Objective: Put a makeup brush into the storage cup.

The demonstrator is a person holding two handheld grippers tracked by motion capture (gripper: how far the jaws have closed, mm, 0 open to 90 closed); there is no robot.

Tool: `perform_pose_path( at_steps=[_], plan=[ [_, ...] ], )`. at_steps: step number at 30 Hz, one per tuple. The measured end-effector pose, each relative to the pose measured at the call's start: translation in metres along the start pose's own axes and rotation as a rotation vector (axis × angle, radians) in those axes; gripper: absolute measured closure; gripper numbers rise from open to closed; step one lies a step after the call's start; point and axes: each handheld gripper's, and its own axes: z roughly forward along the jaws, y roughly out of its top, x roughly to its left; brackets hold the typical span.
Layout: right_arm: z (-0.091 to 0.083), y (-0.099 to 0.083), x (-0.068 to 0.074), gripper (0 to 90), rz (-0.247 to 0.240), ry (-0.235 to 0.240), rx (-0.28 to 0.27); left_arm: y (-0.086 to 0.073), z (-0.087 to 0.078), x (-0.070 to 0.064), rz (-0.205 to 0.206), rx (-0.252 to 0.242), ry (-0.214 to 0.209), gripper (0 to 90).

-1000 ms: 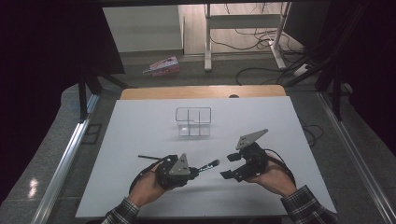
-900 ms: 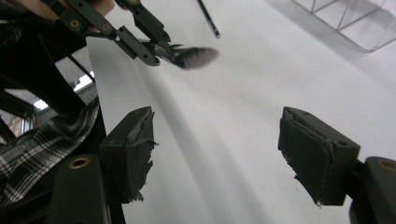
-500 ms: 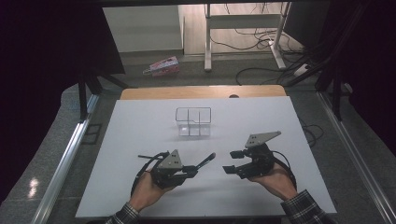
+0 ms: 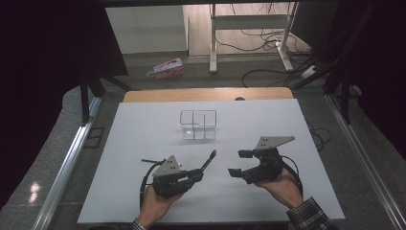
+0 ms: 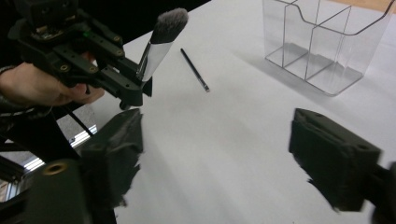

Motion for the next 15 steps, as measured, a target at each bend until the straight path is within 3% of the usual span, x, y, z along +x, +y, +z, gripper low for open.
perform_pose_path(
  at_steps=[2, 7, 8, 15],
  plan=[
    [0.002, 0.000, 0.000, 8.0, 0.006, -0.005, -0.003, -0.001, 0.001, -0.002, -0.014, -0.013, 0.006, 79.2],
    [0.007, 0.000, 0.005, 0.6, -0.006, -0.024, 0.004, -0.003, 0.002, -0.006, -0.038, -0.055, 0.007, 79.2],
    [0.008, 0.000, 0.005, 0.0, -0.004, -0.019, 0.001, -0.004, 0.002, -0.006, -0.059, -0.081, 0.004, 79.2],
    [0.012, 0.002, 0.009, 0.0, 0.018, -0.001, -0.031, -0.006, 0.006, -0.009, -0.097, -0.124, -0.007, 79.2]
  ],
)
